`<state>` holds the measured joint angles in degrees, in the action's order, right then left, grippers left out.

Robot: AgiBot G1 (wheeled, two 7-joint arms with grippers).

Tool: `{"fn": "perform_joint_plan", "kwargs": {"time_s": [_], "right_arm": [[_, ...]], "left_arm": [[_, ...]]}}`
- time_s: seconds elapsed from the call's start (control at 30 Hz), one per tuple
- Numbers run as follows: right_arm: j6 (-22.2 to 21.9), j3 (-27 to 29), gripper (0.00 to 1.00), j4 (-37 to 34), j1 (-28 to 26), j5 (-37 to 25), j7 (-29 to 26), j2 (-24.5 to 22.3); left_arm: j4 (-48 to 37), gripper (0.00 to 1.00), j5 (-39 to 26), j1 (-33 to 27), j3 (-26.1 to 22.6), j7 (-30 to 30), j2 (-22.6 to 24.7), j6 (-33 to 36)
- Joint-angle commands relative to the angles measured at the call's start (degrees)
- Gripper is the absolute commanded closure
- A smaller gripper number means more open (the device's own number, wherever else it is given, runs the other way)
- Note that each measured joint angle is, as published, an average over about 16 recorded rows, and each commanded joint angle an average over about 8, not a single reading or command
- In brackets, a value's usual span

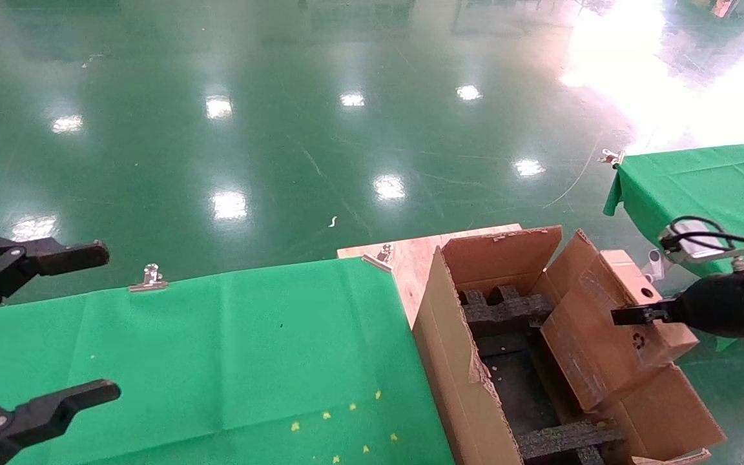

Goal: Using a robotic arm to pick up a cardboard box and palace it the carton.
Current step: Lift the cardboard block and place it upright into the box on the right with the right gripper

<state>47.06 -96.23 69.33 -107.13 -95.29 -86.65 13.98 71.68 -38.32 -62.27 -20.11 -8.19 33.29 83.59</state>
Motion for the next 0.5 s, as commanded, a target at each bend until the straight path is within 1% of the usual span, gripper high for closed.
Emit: {"fn": "perform_joint_plan", "kwargs": {"time_s": [0.03,0.27,0.5], "right_arm": [[-0.7,-0.5,1.0,1.0,0.6,-1.2,-1.9,0.1],[-4.5,-2.0,1.0,0.7,3.6,-3.2,-5.2,1.9],[-8.2,-3.4,1.0,-1.3,7.1,-4.2,-6.7,5.0]], "left_arm": [[0.0,0.0,0.0,0.0,0.0,0.0,0.0,0.0],[0.0,0.0,0.0,0.0,0.0,0.0,0.0,0.0],[0.0,0.0,0.0,0.0,0.0,0.0,0.0,0.0]]}}
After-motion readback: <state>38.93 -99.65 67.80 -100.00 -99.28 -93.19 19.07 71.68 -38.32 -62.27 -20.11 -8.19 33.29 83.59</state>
